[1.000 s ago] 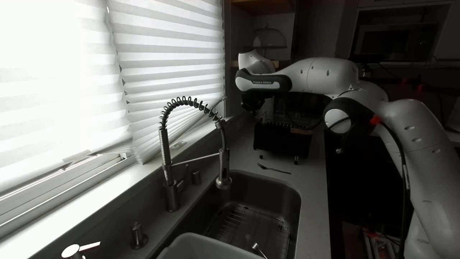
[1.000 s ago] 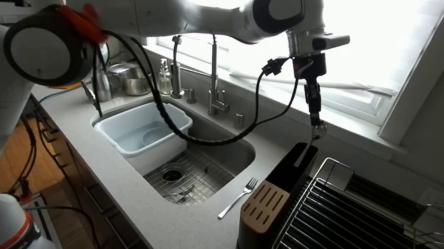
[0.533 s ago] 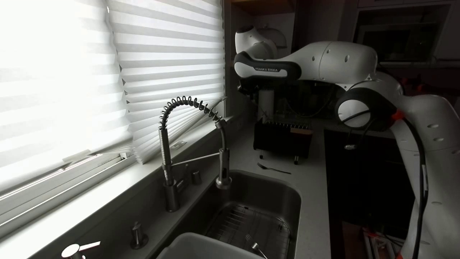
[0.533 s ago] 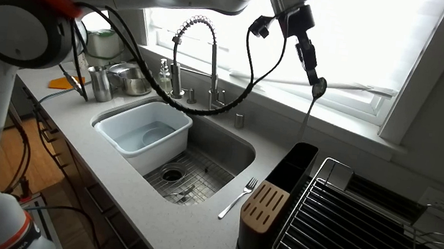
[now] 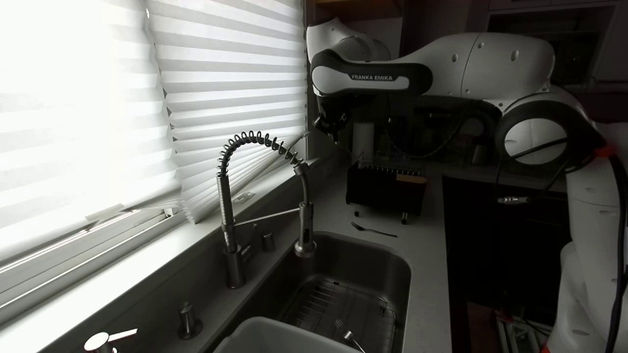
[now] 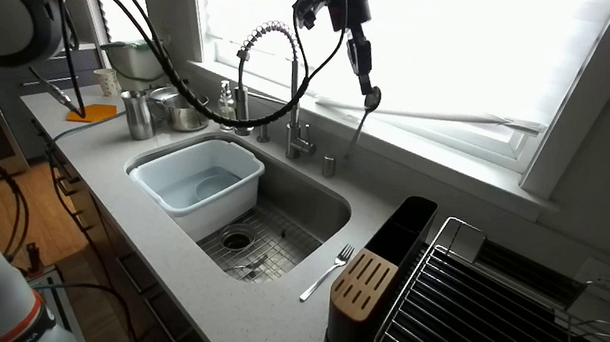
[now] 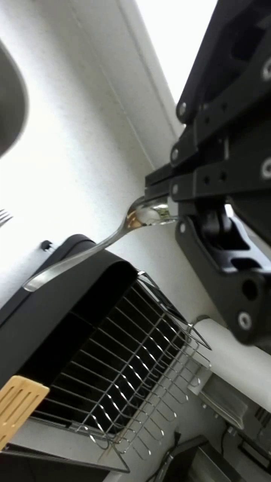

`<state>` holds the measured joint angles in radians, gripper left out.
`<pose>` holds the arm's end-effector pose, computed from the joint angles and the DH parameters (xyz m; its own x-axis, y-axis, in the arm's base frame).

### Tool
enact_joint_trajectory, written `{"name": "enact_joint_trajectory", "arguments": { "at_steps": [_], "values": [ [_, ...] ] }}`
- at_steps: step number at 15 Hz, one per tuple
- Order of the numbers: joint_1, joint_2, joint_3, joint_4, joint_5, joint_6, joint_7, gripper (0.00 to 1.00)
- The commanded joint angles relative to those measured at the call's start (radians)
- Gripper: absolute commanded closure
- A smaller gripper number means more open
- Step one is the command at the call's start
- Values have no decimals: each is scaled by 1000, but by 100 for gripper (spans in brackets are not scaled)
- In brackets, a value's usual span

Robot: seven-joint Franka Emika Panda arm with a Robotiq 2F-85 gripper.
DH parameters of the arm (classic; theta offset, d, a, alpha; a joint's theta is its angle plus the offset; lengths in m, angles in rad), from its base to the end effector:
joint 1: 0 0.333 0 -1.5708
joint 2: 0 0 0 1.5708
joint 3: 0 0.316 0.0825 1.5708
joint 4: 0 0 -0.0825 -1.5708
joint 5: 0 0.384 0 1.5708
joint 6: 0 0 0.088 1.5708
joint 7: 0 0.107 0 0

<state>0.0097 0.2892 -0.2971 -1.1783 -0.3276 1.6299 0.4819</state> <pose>0.6166 -0.1803 0.6574 0.7158 -0.6136 0.3333 -0.6963 -0.6633 0.2743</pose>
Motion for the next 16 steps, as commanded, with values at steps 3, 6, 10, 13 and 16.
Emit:
{"name": "enact_joint_trajectory", "arguments": {
  "at_steps": [3,6,10,13,16],
  "values": [
    [30,-119,45,-268,42,-92,-91,99],
    [-21,-127,104,-370,90,-89,-169,99],
    [-59,-128,141,-475,183,-86,-305,99],
    [-64,-86,150,-435,172,-95,-302,97],
    [-70,-89,156,-452,182,-94,-324,97]
  ]
}}
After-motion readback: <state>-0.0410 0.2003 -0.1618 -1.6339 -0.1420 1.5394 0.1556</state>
